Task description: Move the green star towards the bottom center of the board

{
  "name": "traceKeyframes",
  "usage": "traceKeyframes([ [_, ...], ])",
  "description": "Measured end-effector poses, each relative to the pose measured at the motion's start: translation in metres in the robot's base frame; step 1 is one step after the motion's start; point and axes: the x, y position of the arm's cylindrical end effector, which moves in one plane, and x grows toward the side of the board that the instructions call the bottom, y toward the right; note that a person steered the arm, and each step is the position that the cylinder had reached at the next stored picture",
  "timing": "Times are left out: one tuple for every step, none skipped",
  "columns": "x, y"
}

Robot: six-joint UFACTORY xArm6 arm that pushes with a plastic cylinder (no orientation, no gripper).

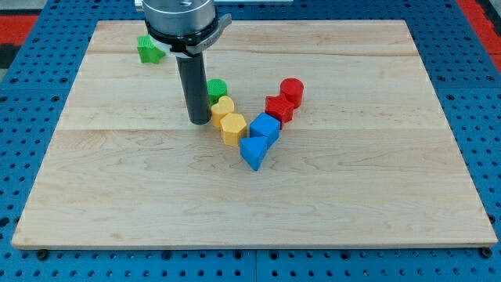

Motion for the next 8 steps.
traceKeyframes([
  [-0.009,-0.016],
  [-0.041,-0.03],
  [-0.079,-0.03],
  [-0.112,-0.029],
  [-0.155,-0.03],
  [-0.193,-0.042],
  [-0.197,-0.069],
  [-0.183,-0.08],
])
